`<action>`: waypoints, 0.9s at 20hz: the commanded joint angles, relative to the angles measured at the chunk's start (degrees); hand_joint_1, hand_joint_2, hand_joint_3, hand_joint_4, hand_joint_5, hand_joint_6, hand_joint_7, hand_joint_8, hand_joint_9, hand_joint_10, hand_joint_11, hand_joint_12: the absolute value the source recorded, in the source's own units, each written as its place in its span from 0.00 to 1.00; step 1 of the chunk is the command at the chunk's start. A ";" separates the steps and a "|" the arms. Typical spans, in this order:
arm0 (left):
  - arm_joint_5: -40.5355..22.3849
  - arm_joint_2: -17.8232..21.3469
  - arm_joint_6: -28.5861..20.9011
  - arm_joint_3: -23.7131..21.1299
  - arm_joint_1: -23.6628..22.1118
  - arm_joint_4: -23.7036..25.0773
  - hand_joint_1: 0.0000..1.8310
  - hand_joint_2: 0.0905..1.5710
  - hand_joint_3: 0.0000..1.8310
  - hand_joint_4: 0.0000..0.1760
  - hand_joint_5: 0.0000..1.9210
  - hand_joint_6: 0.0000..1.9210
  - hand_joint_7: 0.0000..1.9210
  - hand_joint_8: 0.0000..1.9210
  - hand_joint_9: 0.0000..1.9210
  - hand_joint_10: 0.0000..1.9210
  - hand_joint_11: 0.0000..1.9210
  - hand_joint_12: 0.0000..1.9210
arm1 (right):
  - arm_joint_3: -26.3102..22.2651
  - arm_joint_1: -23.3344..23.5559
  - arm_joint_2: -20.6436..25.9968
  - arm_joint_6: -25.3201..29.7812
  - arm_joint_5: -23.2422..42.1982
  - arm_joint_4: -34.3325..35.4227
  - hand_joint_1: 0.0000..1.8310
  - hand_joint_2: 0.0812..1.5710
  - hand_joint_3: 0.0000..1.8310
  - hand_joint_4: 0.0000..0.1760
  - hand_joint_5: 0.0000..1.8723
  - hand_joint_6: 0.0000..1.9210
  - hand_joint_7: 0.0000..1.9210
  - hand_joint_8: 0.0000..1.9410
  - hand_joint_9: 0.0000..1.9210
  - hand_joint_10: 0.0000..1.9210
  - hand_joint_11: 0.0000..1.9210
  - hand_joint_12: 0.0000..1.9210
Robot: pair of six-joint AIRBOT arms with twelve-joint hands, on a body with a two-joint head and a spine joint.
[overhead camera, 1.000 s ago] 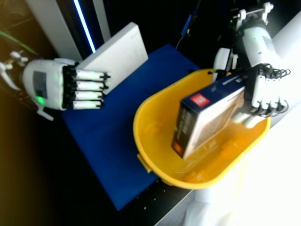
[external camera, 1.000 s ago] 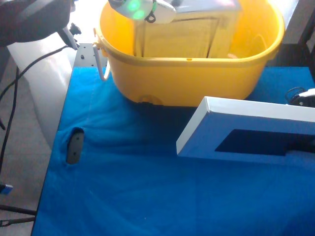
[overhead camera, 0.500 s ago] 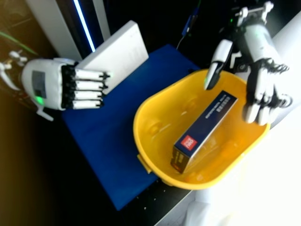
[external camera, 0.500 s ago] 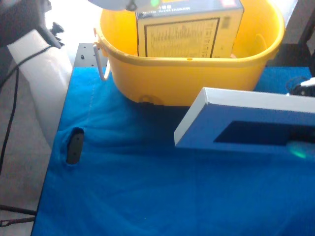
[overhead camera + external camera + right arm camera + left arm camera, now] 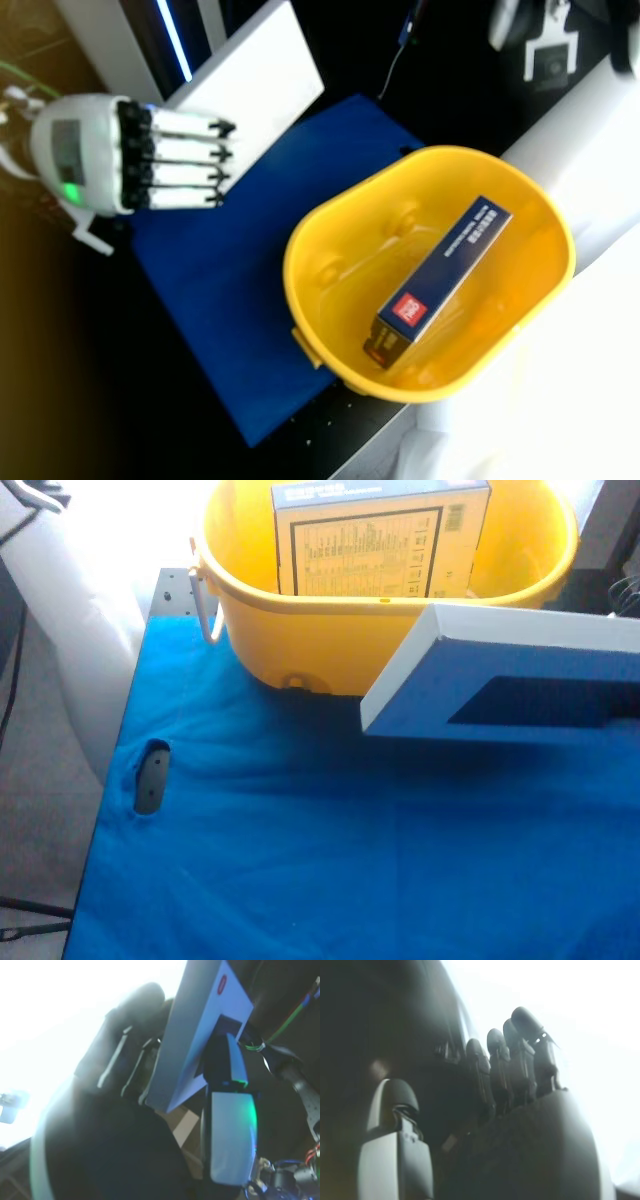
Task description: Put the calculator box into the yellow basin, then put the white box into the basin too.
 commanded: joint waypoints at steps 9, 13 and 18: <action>-6.50 1.39 11.02 -0.47 -0.97 -9.51 0.40 0.74 0.00 0.00 0.27 0.04 0.19 0.01 0.05 0.39 0.00 0.67 | 0.70 3.03 4.22 0.23 -12.36 -0.48 0.75 0.68 0.00 0.00 0.55 0.38 0.54 0.49 0.48 0.66 0.40 0.78; -5.99 1.20 13.58 -0.32 -0.94 -11.53 0.43 0.72 0.00 0.00 0.27 0.07 0.19 0.00 0.04 0.42 0.00 0.71 | 4.09 7.95 4.14 0.13 -12.35 0.52 0.75 0.68 0.00 0.00 0.55 0.43 0.53 0.47 0.48 0.65 0.40 0.77; -4.63 -1.33 14.67 1.54 -0.81 -12.77 0.43 0.71 0.00 0.00 0.26 0.09 0.19 0.01 0.04 0.45 0.00 0.72 | 7.23 9.60 4.14 -0.54 -11.95 3.64 0.75 0.69 0.00 0.00 0.53 0.44 0.52 0.50 0.47 0.66 0.40 0.77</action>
